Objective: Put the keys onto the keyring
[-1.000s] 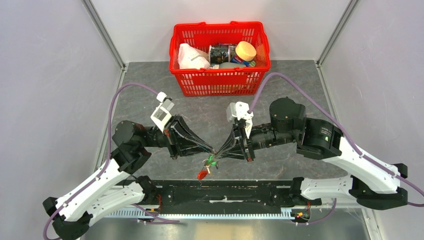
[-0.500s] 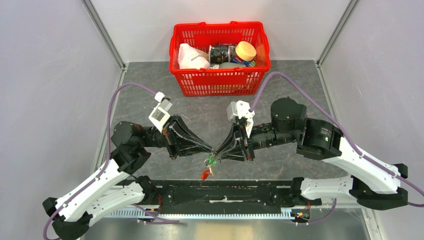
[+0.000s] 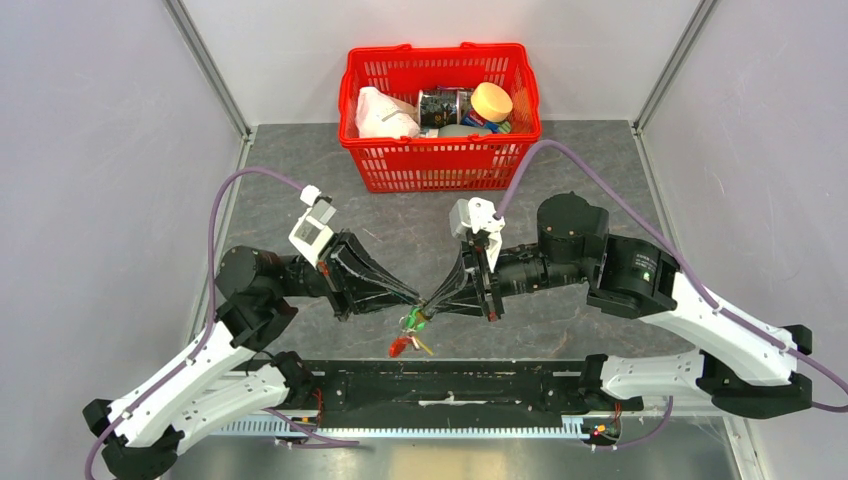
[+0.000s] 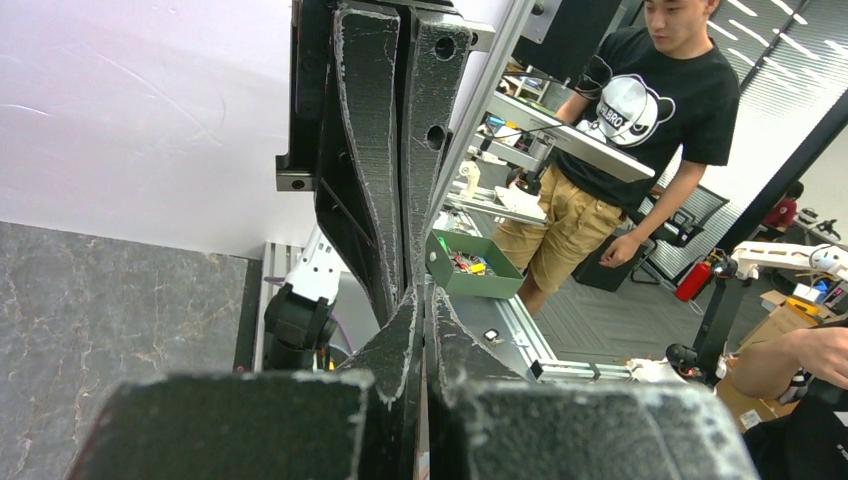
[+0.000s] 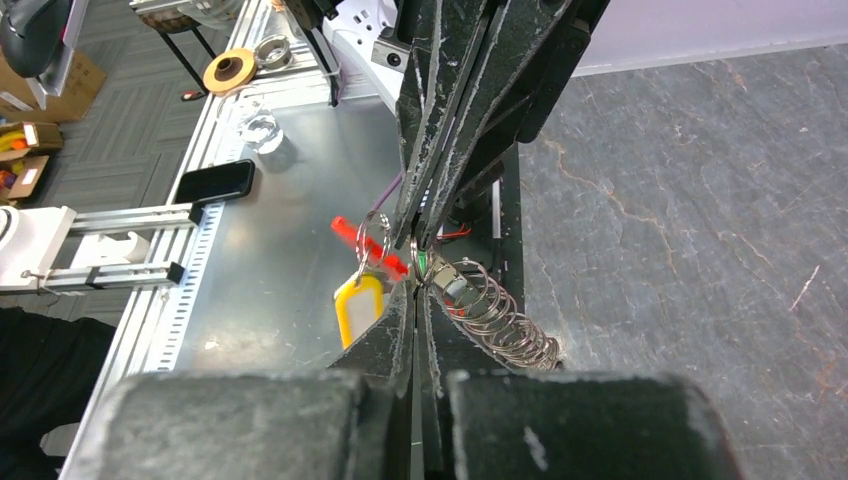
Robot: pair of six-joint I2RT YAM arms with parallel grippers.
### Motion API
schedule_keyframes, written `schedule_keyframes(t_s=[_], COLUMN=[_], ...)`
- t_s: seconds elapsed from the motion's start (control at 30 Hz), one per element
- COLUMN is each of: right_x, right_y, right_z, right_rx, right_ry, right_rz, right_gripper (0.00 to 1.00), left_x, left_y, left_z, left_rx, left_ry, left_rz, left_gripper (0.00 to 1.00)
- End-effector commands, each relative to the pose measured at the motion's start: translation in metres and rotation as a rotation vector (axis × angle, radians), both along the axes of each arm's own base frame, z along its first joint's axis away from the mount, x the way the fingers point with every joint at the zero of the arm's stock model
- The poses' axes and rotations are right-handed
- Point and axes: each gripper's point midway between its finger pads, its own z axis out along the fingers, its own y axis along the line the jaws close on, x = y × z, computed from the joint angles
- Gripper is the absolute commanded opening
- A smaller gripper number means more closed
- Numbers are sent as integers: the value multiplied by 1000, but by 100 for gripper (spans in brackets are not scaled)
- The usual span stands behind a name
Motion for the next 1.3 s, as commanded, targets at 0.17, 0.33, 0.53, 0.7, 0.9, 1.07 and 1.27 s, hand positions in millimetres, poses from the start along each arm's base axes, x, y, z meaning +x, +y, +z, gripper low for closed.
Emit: schedule_keyframes(t_s=[0.17,0.33,0.53,0.7,0.9,1.07,1.27], right_x=[8,5,3,-3,-9,-13,-15], right_y=[6,0,-10,-17,-21,-23,-24], right_z=[22,27,30,31,34,37,40], right_rx=[85,93,65,49,36,26,24], right_ry=[-48,-59,-73,-73,-71,-70,-68], right_rz=[-26,-22,-26,-8,24,42,53], right_gripper=[0,0,0,0,0,0,0], left_x=[-6,-5,-5,-4,2,3,3], left_y=[4,4,7,10,9,9,12], left_z=[7,6,7,9,7,7,8], left_rx=[-30,-29,-44,-60,-65,-68,-83], left_ry=[-9,-10,-11,-15,-1,0,-2], left_rz=[-13,-11,8,30,60,66,81], left_gripper=[2,2,2,2,2,2,2])
